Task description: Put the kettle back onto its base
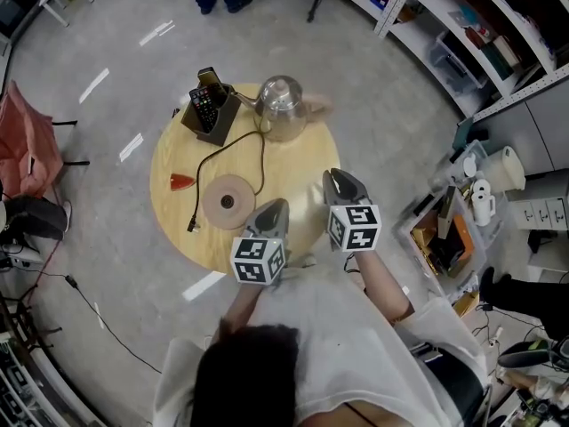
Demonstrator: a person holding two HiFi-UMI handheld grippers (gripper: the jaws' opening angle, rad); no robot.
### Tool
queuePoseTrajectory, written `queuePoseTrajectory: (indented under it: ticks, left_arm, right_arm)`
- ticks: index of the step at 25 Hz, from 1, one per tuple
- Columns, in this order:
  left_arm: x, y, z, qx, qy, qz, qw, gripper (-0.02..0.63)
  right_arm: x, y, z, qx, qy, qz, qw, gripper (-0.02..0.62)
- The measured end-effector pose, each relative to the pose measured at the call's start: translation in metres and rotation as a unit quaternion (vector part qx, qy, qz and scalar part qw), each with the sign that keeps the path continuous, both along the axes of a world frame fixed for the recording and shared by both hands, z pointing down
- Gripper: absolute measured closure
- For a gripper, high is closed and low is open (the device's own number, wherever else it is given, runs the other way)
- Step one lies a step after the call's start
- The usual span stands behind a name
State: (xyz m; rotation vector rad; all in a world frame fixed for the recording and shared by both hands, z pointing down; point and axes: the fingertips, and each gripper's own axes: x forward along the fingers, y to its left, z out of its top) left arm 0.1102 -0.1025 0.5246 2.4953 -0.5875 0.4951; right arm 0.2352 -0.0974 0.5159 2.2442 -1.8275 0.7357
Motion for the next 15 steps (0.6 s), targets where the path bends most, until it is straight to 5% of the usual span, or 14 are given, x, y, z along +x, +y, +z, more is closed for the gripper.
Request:
queuePoseTrajectory:
  ticks: [15]
  left_arm:
    - [-0.009, -0.019, 0.010, -0.012, -0.007, -0.006, 0.9999, 0.568]
  right_arm:
    - [0.019, -0.034, 0.001, 0.006, 0.000, 0.017, 1.000, 0.475]
